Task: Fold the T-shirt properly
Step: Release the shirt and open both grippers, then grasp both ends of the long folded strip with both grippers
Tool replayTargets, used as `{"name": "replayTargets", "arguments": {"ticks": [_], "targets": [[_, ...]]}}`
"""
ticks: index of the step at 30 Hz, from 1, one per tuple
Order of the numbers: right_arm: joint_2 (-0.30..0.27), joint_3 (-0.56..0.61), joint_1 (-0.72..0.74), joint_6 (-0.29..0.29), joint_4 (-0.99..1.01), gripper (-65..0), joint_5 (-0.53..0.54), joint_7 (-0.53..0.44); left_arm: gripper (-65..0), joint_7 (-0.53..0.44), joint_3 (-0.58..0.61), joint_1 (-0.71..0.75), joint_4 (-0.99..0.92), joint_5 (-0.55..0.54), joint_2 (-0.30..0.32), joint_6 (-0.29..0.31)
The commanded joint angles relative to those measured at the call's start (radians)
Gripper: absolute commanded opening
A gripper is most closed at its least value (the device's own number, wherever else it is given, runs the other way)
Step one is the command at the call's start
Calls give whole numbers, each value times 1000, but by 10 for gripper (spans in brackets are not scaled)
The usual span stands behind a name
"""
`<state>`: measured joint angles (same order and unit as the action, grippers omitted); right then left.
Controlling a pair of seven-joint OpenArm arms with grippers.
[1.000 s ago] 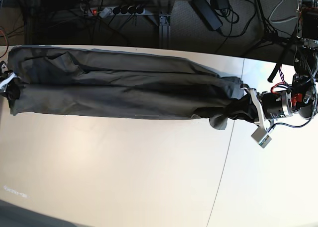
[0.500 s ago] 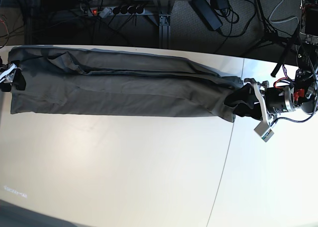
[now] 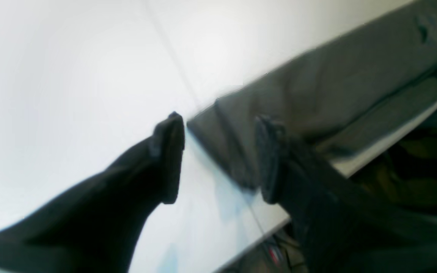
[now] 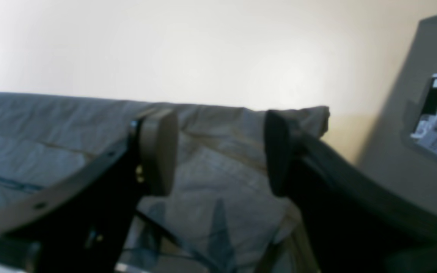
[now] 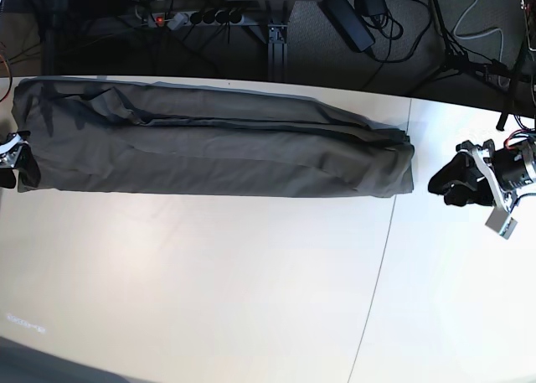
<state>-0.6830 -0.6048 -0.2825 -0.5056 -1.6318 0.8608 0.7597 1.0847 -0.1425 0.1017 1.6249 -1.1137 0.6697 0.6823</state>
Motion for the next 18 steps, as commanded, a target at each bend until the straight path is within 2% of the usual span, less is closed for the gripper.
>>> {"name": "replayTargets", "arguments": {"ticks": [1,3,5,7,11,18], "targets": [[-19,-5,10,-71,-14,-438,14,-22,-287,-39,-8,7,14,-10,16,16],[0,3,10,-72,-14,-638,11,-17,-282,-96,-8,49,14,42,4,16],[30,7,10,-73,-14,-650,9,-10,-282,-160,-8,84,14,133,-19,16],[65,7,10,-74,-14,-650,-21,-11,-282,-206,-8,114,14,165,-36,16],[115,26,10,-74,4,-650,-60,-31,-282,-212,-8,134,14,164,-75,16],[121,171,10,-74,99,-650,-182,-119,-268,-198,-8,133,-10,116,-119,-18]]}}
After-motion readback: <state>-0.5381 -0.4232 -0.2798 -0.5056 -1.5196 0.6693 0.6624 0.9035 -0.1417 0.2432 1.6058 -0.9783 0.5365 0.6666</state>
